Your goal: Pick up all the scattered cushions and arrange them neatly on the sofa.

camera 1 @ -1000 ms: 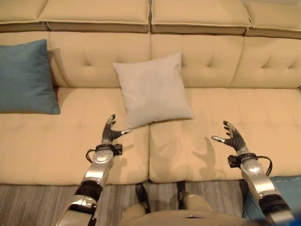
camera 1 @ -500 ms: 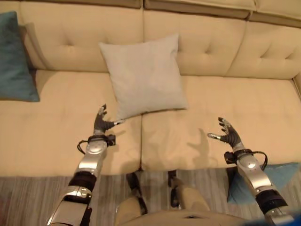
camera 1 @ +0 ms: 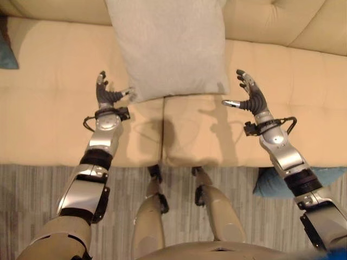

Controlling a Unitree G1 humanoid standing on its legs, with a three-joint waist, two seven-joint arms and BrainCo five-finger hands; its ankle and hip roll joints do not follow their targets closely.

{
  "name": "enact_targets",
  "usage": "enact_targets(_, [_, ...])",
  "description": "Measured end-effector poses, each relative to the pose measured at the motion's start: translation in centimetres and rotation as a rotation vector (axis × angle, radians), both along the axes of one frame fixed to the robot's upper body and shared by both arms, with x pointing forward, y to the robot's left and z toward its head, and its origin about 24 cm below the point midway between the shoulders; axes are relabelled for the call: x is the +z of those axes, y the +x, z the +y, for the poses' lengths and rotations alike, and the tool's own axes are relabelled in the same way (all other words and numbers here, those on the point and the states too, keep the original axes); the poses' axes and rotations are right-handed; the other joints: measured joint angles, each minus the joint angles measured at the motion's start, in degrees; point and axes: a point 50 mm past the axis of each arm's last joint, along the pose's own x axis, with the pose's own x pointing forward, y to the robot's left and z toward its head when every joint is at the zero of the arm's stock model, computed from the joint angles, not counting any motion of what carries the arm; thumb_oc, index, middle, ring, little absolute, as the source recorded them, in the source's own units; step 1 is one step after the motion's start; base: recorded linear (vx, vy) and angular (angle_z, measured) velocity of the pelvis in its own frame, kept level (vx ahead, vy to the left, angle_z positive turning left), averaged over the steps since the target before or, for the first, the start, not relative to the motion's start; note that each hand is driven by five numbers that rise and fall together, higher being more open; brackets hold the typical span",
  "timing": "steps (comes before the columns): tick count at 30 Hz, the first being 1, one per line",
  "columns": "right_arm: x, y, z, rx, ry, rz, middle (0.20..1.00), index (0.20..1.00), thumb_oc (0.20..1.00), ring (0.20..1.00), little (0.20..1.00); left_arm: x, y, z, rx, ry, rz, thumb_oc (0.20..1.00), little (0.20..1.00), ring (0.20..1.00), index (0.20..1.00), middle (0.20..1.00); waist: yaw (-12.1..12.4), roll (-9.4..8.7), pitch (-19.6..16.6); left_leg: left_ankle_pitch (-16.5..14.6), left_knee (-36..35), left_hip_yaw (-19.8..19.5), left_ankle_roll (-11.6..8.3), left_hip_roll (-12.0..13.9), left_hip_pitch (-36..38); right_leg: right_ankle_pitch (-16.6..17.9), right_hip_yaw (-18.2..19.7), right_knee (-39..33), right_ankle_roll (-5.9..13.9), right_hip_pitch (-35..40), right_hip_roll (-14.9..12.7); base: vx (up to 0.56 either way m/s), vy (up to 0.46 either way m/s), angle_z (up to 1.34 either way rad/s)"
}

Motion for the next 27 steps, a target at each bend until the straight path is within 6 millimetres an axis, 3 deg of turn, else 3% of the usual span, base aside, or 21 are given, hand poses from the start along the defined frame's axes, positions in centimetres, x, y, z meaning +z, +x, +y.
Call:
enact_targets(3, [1.9,0.2,1.4,0.051,-0.006,-0.070,1.000,1.000,1.000,1.000,1.000,3.0,1.4,-0.5,0.029,0.019,-0.055,1.000,1.000,1.000,1.000,1.000,-0.3,-0.13,0.0,1.0,0.0,-1.4,-0.58,0.4,-3.9,0.2,-1.0,0.0,-0.27,-3.1,0.5,-0.04,-0.043,0.19])
enact_targets(4, [3.5,0.1,2.3,0.086,-0.004,-0.127,1.000,1.000,1.000,1.000,1.000,4.7,1.7,-0.6,0.033,0.040,-0.090,1.000,1.000,1.000,1.000,1.000,-0.3,-0.46,0.3,1.3,0.0,-1.7,-0.52,0.9,-5.5,0.3,-1.0,0.0,-0.39,-4.6,0.6,0.11,-0.028,0.10])
enact_targets(6, [4.8,-0.2,3.7,0.142,-0.017,-0.182,1.000,1.000,1.000,1.000,1.000,5.9,2.1,0.0,0.074,0.049,-0.092,1.000,1.000,1.000,1.000,1.000,-0.6,-0.51,0.3,1.6,0.0,-2.4,-0.80,1.1,-7.1,0.5,-1.0,0.0,-0.63,-6.0,0.9,0.05,-0.035,0.05])
enact_targets(10, [6.7,-0.5,4.3,0.173,-0.022,-0.255,1.000,1.000,1.000,1.000,1.000,7.6,2.6,-0.5,0.074,0.136,-0.092,1.000,1.000,1.000,1.000,1.000,-1.6,-0.57,0.4,1.6,0.1,-2.8,-0.90,1.9,-9.1,1.1,-0.8,0.0,-1.38,-7.7,1.4,0.01,-0.017,0.02])
enact_targets(14, [6.2,-0.6,3.7,0.164,-0.040,-0.245,1.000,1.000,1.000,1.000,1.000,9.1,3.0,-1.3,0.055,0.169,-0.116,1.000,1.000,1.000,1.000,1.000,-1.9,-0.57,0.4,1.6,0.0,-2.6,-0.90,1.7,-11.4,1.1,-0.7,0.0,-1.38,-10.3,1.3,0.00,-0.001,-0.02])
enact_targets(21, [5.0,-0.6,3.0,0.128,-0.050,-0.214,1.000,1.000,1.000,1.000,1.000,8.9,3.4,-4.2,-0.061,0.023,-0.169,1.000,1.000,1.000,1.000,1.000,-1.7,-0.52,0.5,1.7,0.1,-2.5,-0.79,1.2,-13.2,1.1,-0.6,0.2,-1.38,-12.4,0.8,0.00,-0.001,0.00])
enact_targets(22, [5.0,-0.6,3.0,0.127,-0.049,-0.213,1.000,1.000,1.000,1.000,1.000,8.8,3.5,-4.3,-0.065,0.002,-0.172,0.909,0.909,0.909,0.909,0.909,-1.7,-0.52,0.5,1.7,0.1,-2.5,-0.78,1.1,-13.2,1.1,-0.6,0.2,-1.38,-12.4,0.7,0.00,0.000,0.00])
enact_targets(23, [4.9,-0.6,2.9,0.118,-0.044,-0.211,1.000,1.000,1.000,1.000,1.000,8.7,3.5,-4.8,-0.088,-0.046,-0.185,0.200,0.200,0.200,0.200,0.200,-1.7,-0.52,0.4,1.8,0.1,-2.5,-0.74,1.0,-13.2,1.1,-0.6,0.2,-1.38,-12.4,0.5,0.00,0.000,0.00])
enact_targets(27, [4.6,-0.6,2.3,0.092,-0.029,-0.207,1.000,1.000,1.000,1.000,1.000,8.2,3.4,-5.6,-0.124,-0.097,-0.205,0.200,0.200,0.200,0.200,0.200,-1.7,-0.53,0.4,1.8,0.1,-2.4,-0.71,0.6,-13.2,1.1,-0.1,0.4,-1.38,-12.6,0.2,0.00,0.000,0.00])
